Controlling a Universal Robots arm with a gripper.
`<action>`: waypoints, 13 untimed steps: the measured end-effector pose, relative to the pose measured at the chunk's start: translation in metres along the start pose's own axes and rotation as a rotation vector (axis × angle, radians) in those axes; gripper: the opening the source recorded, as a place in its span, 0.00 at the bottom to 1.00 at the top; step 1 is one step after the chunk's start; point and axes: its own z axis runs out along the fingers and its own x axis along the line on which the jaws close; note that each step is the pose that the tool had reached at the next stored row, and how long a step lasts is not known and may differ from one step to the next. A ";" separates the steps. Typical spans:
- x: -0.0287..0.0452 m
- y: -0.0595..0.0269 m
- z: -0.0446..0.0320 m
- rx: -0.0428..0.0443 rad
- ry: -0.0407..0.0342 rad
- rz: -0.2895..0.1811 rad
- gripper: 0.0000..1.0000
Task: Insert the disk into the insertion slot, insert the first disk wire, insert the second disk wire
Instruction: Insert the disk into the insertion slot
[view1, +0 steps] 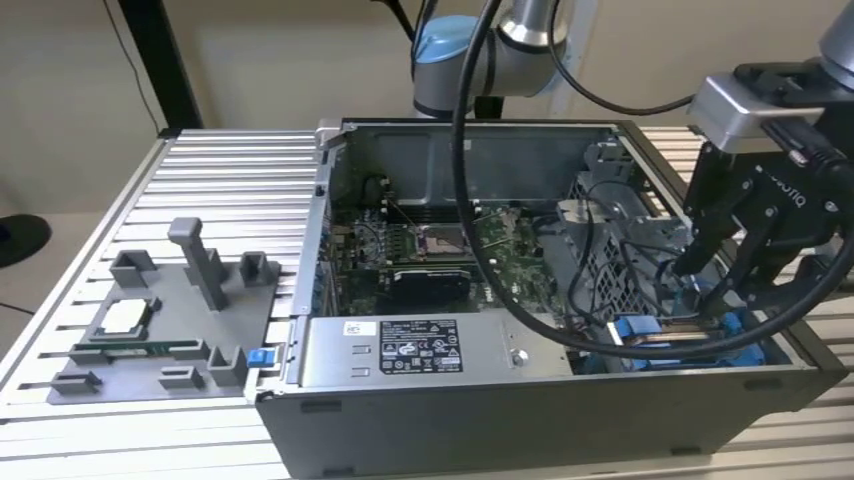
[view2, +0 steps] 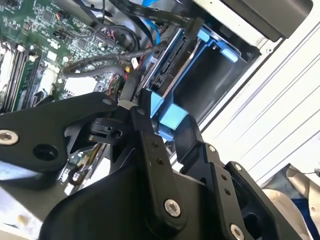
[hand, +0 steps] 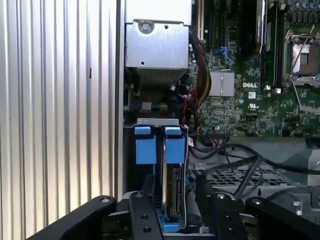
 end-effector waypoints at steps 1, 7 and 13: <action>-0.0002 0.0001 -0.0025 0.0000 -0.0001 0.000 1.00; -0.0014 0.0007 -0.0199 0.0000 -0.0001 0.000 1.00; -0.0020 0.0010 -0.0283 0.0003 -0.0013 0.000 1.00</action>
